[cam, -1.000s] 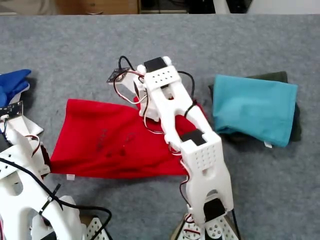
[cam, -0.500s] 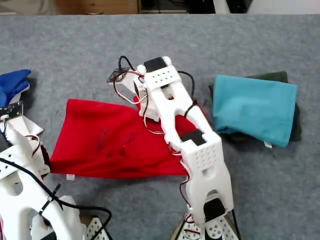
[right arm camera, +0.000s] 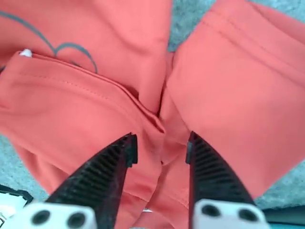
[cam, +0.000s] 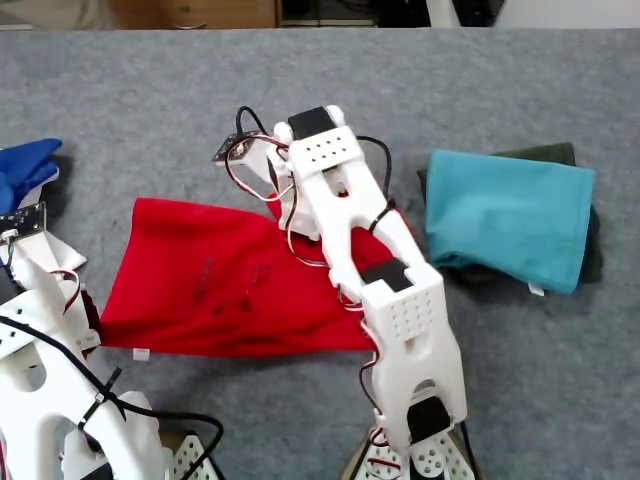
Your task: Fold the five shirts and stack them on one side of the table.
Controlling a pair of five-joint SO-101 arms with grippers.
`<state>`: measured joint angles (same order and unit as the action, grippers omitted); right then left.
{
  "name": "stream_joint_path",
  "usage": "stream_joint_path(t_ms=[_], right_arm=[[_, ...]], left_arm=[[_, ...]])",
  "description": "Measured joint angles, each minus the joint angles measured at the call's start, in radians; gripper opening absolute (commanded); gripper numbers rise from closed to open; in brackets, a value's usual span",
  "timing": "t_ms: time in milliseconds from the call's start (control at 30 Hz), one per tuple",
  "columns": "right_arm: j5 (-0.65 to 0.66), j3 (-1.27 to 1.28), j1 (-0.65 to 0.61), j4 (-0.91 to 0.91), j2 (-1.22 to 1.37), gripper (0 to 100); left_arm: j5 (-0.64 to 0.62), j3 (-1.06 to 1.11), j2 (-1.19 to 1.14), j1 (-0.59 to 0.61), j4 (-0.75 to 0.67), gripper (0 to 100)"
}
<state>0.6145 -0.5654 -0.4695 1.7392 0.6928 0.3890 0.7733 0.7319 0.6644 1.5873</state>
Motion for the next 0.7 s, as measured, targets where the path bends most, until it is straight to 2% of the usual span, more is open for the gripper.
stream_joint_path(t_ms=[100,233,700], right_arm=[[0.0,0.0,0.0,0.0,0.0,16.2],[0.0,0.0,0.0,0.0,0.0,4.9],[0.0,0.0,-0.008,0.002,0.0,2.4]], left_arm=[[0.0,0.0,0.0,0.0,0.0,2],[0.0,0.0,0.0,0.0,0.0,2],[0.0,0.0,0.0,0.0,0.0,2]])
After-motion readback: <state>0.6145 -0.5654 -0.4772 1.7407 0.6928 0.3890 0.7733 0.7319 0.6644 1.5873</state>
